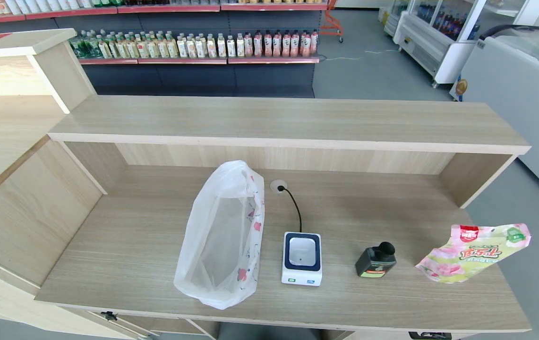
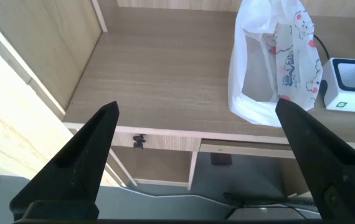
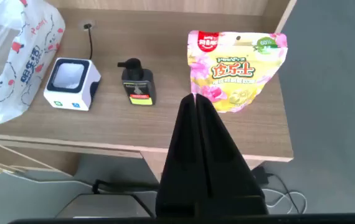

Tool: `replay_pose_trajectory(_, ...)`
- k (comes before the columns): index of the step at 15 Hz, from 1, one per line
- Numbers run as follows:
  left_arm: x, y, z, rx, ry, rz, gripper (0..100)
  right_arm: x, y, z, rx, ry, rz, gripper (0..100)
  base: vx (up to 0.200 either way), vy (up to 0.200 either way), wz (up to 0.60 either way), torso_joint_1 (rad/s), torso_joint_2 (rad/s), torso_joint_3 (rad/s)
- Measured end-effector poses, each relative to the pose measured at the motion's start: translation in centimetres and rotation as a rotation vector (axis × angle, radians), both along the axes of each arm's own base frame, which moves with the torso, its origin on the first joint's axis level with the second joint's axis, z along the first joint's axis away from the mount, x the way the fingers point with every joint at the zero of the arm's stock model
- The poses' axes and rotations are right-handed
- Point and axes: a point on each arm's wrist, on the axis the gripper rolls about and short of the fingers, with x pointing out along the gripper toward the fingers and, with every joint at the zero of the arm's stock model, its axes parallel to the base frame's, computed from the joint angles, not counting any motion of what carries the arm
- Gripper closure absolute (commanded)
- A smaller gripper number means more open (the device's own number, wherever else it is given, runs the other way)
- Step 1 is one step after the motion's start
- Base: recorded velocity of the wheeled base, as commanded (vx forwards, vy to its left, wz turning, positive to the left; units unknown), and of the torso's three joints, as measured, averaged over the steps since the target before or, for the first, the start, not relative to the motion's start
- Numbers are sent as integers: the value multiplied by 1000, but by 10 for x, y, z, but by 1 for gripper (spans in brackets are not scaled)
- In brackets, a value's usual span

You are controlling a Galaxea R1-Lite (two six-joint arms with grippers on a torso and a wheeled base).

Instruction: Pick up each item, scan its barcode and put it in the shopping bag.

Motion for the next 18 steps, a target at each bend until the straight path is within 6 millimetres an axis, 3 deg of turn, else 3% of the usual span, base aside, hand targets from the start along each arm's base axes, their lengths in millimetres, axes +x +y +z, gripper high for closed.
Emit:
replay_pose_trajectory(1, 0, 0, 0, 0, 0, 0, 0, 11, 0, 13, -6, 70, 2, 100, 0, 0, 0, 0, 0, 0)
replay_pose_trajectory(2, 0, 0, 0, 0, 0, 0, 0, 25, 1, 22, -14, 147, 5, 0, 0, 0, 0, 0, 0, 0)
replay_pose_trajectory(5, 0, 0, 0, 0, 0, 0, 0, 82, 7, 33, -92, 426, 26, 0, 0, 0, 0, 0, 0, 0)
replay_pose_trajectory(9, 0, 0, 0, 0, 0, 0, 0, 157, 19, 7, -328, 745, 120, 0, 0, 0, 0, 0, 0, 0)
replay_pose_trajectory(14, 0, 0, 0, 0, 0, 0, 0, 226, 30, -24, -579, 776, 249, 0, 0, 0, 0, 0, 0, 0)
replay_pose_trajectory(18, 0, 0, 0, 0, 0, 0, 0, 271, 42, -43, -646, 751, 294, 0, 0, 0, 0, 0, 0, 0)
